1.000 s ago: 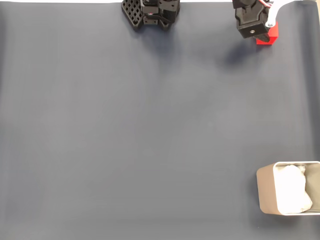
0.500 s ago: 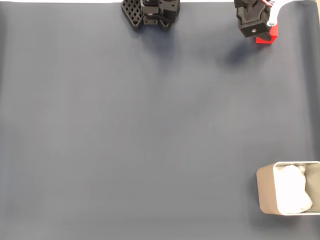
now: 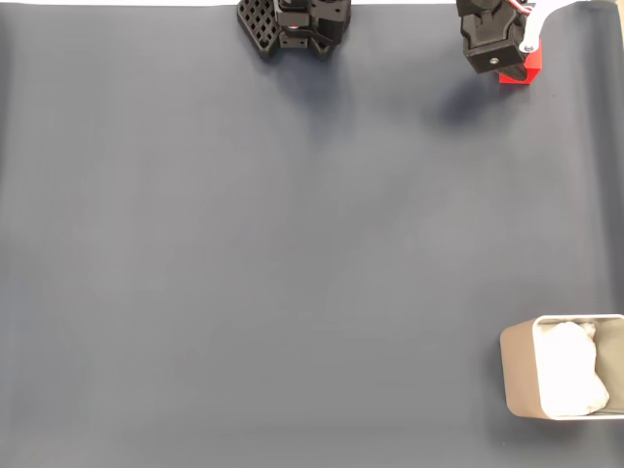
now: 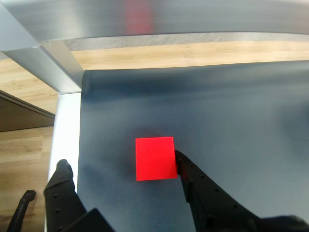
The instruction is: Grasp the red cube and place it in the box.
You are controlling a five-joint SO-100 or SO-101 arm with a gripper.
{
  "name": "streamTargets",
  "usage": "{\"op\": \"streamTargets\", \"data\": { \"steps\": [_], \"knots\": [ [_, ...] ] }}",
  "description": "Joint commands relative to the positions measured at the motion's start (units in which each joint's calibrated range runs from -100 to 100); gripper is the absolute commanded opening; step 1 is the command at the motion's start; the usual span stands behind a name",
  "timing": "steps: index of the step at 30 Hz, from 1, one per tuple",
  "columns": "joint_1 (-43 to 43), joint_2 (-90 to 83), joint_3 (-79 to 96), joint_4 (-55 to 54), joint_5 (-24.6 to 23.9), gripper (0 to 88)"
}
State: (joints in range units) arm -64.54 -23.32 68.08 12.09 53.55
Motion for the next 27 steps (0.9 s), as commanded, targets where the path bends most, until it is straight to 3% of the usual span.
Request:
{"op": "streamTargets", "data": {
  "steps": [1,8,27],
  "knots": [
    [-0.45,0.01,-2.21,-1.03,-0.68,43.8],
    [-0.45,0.35,-1.93,-0.86,-0.88,37.8],
    [-0.52,0.53,-2.39,-0.86,-0.88,9.9]
  ]
}}
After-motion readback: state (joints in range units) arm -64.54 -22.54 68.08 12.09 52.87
